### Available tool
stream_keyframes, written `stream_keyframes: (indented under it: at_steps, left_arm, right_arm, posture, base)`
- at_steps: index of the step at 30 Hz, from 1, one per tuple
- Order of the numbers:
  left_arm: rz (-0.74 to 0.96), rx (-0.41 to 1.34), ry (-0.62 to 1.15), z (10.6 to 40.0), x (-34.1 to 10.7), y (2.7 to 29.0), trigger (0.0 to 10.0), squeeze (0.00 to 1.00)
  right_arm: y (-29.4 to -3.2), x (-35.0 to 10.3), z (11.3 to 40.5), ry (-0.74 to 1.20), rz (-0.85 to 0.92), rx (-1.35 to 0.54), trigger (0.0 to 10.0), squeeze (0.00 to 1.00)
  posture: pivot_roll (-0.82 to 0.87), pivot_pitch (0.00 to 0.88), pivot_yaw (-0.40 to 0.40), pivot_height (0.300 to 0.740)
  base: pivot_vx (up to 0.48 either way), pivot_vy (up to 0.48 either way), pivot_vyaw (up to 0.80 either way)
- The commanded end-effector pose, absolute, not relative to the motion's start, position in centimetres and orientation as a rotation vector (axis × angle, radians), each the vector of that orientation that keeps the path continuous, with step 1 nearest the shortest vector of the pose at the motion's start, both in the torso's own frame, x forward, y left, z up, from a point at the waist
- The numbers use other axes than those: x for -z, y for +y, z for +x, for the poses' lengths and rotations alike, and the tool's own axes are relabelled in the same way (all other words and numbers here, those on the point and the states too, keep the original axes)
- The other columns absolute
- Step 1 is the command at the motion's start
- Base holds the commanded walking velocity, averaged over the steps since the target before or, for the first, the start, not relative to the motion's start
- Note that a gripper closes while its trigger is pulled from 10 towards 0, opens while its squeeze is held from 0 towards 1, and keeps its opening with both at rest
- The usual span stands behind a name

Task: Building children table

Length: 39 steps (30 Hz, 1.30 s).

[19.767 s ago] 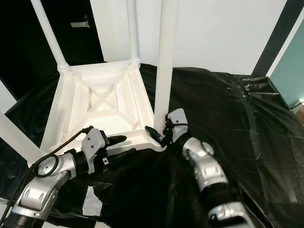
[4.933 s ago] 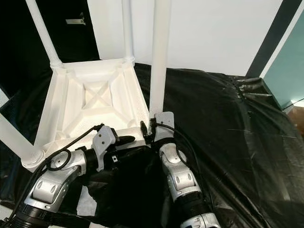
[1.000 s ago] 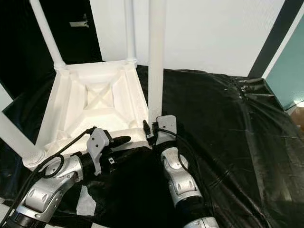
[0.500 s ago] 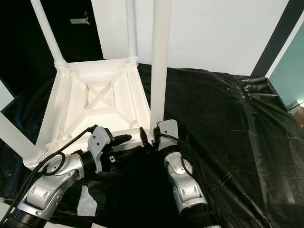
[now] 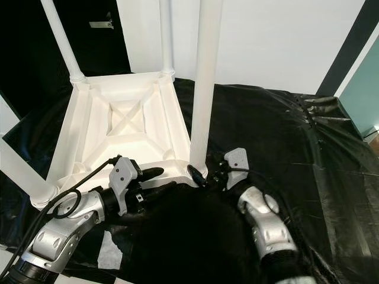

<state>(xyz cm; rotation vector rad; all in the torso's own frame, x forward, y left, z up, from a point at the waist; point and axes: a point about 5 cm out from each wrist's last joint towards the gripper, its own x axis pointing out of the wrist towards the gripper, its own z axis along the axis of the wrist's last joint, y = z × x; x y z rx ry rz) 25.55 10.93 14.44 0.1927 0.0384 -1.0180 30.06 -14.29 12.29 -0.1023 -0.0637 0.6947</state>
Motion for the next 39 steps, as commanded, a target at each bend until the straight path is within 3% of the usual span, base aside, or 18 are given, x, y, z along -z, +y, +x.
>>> stream_keyframes:
  at_steps: [1,8,14,15,17,18,30,31,39]
  left_arm:
    - [0.197,1.094,0.051,25.3,-14.2,10.8,10.0,0.0]
    - [0.205,1.087,0.043,25.5,-14.4,11.0,10.0,0.0]
    - [0.208,1.078,0.042,25.5,-14.5,11.2,10.0,0.0]
    - [0.207,1.073,0.042,25.5,-14.5,11.3,10.0,0.0]
    - [0.207,1.07,0.042,25.5,-14.5,11.3,10.0,0.0]
    - [0.207,1.067,0.042,25.4,-14.5,11.4,10.0,0.0]
    - [0.196,1.055,0.042,25.3,-14.4,11.3,10.0,0.0]
    - [0.193,1.056,0.04,25.4,-14.4,11.2,10.0,0.0]
    - [0.19,1.063,0.041,25.4,-14.3,11.1,10.0,0.0]
  right_arm:
    - [-14.1,-12.2,30.3,-0.048,-0.104,-0.769,10.0,0.0]
    - [-12.3,-12.8,32.0,-0.017,-0.188,-0.971,10.0,0.0]
    - [-12.2,-12.8,32.8,0.014,-0.252,-1.027,10.0,0.0]
    - [-12.4,-12.7,33.0,0.024,-0.263,-1.036,2.6,0.0]
    - [-12.6,-12.7,33.1,0.03,-0.269,-1.041,2.6,0.0]
    - [-12.8,-12.7,33.2,0.039,-0.273,-1.051,0.0,0.0]
    - [-13.8,-12.2,33.3,0.063,-0.256,-1.04,0.0,0.0]
    - [-13.8,-11.8,33.3,0.075,-0.25,-0.966,10.0,0.0]
    - [-13.5,-10.7,33.1,0.084,-0.197,-0.687,10.0,0.0]
  posture:
    - [0.05,0.0,-0.037,0.74]
    - [0.06,0.0,-0.04,0.74]
    - [0.08,0.0,-0.045,0.74]
    - [0.08,0.0,-0.05,0.74]
    - [0.08,0.0,-0.05,0.74]
    - [0.09,0.0,-0.053,0.74]
    - [0.08,0.0,-0.056,0.74]
    - [0.07,0.0,-0.057,0.74]
    - [0.06,0.0,-0.049,0.74]
  base:
    - [0.0,0.0,0.0]
    - [0.0,0.0,0.0]
    - [0.0,0.0,0.0]
    - [0.0,0.0,0.0]
    - [0.0,0.0,0.0]
    - [0.0,0.0,0.0]
    - [0.0,0.0,0.0]
    - [0.0,0.0,0.0]
    - [0.0,0.0,0.0]
